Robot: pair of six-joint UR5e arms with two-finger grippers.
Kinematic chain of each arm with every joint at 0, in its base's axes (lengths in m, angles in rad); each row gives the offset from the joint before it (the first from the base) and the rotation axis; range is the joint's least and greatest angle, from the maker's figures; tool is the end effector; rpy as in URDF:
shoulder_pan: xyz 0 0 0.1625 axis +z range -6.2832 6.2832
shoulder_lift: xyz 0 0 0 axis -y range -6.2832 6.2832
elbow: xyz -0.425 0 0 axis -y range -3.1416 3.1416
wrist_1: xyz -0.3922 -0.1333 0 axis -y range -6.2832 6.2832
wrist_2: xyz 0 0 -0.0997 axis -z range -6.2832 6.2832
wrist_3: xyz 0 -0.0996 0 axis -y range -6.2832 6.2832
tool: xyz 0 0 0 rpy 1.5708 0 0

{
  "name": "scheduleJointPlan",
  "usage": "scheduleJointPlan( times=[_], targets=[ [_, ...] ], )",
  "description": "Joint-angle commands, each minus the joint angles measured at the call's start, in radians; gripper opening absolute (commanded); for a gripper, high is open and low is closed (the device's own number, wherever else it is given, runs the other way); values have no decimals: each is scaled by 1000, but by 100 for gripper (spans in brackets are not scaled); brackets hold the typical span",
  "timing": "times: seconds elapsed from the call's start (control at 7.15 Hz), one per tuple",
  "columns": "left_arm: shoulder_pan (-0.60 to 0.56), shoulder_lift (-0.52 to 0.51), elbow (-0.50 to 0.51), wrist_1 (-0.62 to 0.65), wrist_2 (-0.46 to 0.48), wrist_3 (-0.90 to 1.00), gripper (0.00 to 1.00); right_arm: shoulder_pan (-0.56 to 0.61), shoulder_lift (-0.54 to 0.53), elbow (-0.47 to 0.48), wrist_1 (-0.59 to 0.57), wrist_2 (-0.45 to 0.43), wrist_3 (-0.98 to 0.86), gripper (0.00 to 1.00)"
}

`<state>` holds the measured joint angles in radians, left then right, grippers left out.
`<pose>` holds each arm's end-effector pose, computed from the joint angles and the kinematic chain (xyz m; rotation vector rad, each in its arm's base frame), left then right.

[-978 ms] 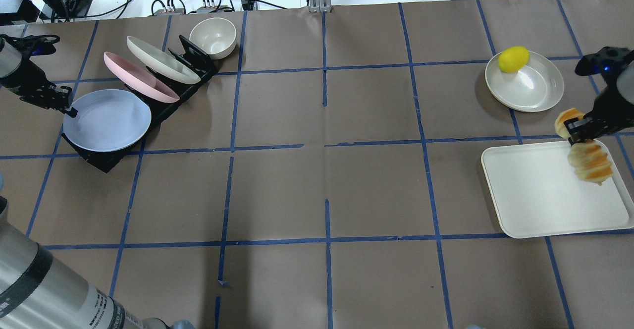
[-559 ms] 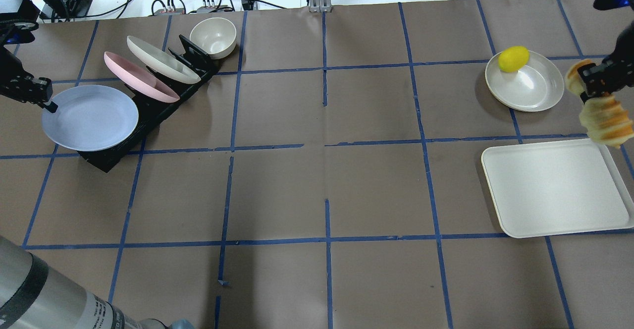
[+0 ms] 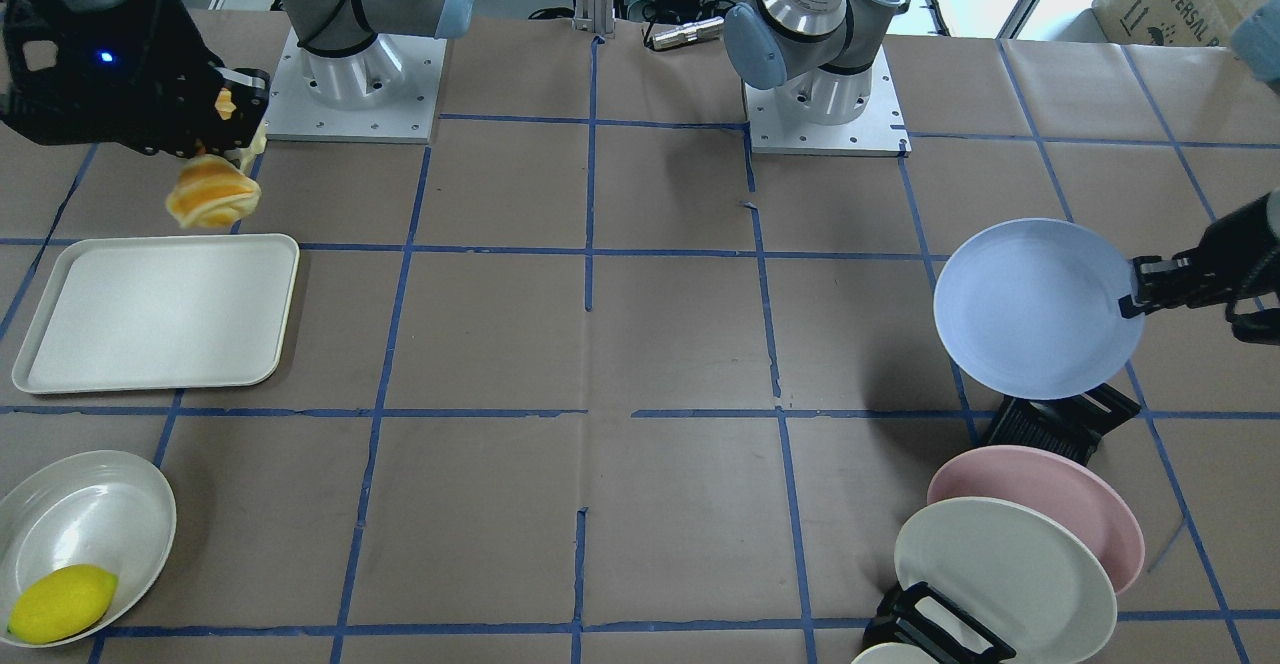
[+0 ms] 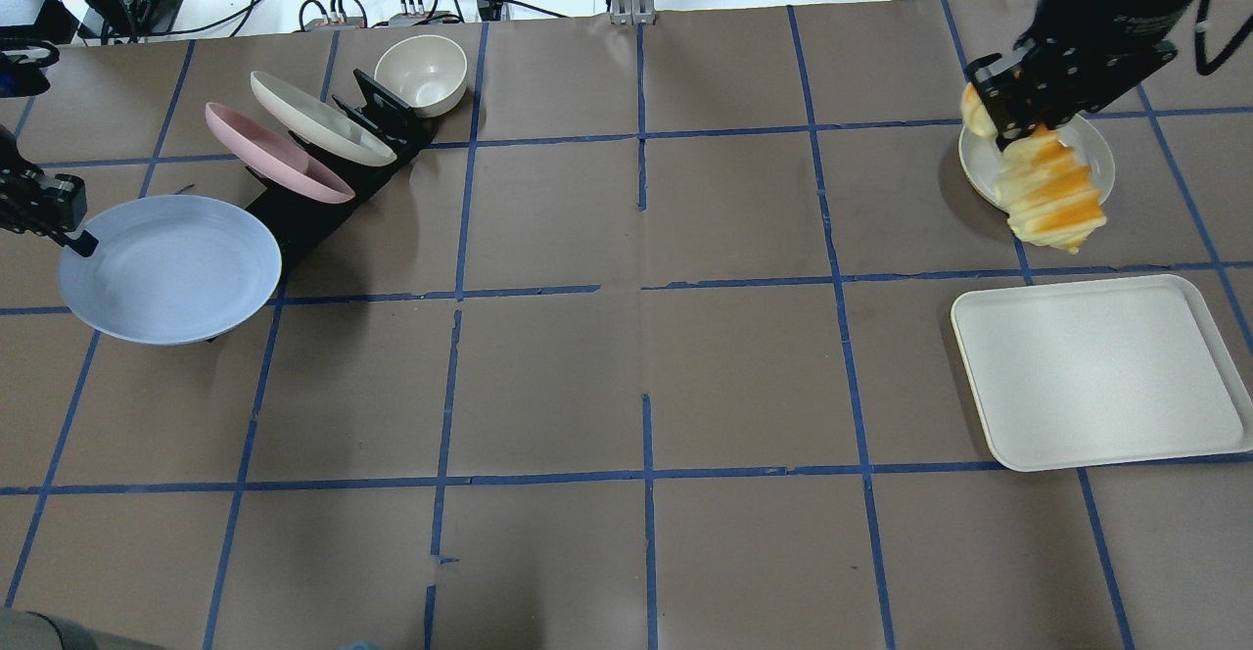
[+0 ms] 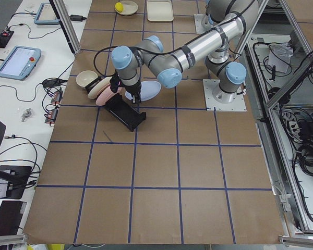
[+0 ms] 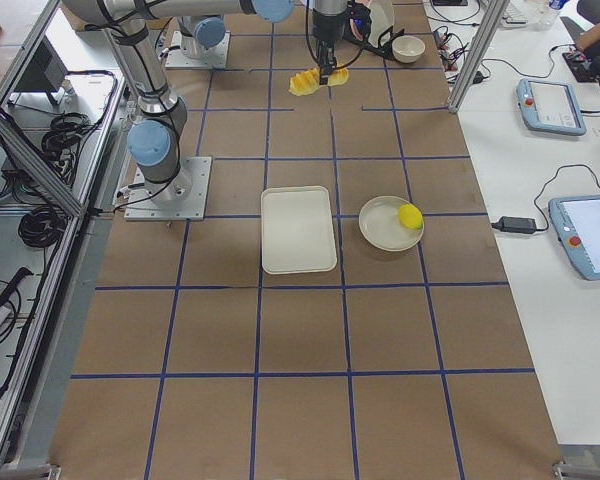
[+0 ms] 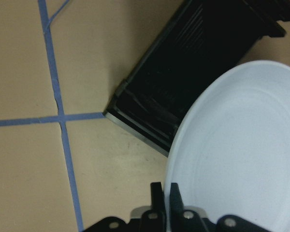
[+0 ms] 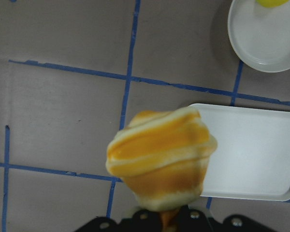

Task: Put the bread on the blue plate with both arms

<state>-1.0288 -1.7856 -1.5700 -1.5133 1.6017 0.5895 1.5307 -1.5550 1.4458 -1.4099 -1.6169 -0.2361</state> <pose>0.1757 -0.5442 0.3806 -0.0768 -3.0743 -0.2290 0.1089 -0.4958 0.5257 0.3053 -3.0867 -0.0893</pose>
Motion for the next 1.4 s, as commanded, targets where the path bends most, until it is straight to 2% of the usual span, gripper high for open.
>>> scheduleJointPlan(
  times=[0.0, 0.14, 0.56, 0.98, 1.26],
  targets=[
    [-188, 55, -51, -7, -2, -167, 11, 93, 58, -67, 77, 22, 18, 10],
    [-264, 48, -62, -7, -35, -207, 11, 94, 65, -67, 103, 101, 27, 10],
    [-433, -3, -62, 49, -205, -319, 11, 94, 70, -58, 94, 101, 29, 10],
    [-614, -168, -47, 319, -295, -482, 11, 94, 72, -53, 86, 94, 21, 10],
    [-654, -248, -62, 473, -316, -500, 12, 94, 81, -50, 83, 97, 18, 11]
  ],
)
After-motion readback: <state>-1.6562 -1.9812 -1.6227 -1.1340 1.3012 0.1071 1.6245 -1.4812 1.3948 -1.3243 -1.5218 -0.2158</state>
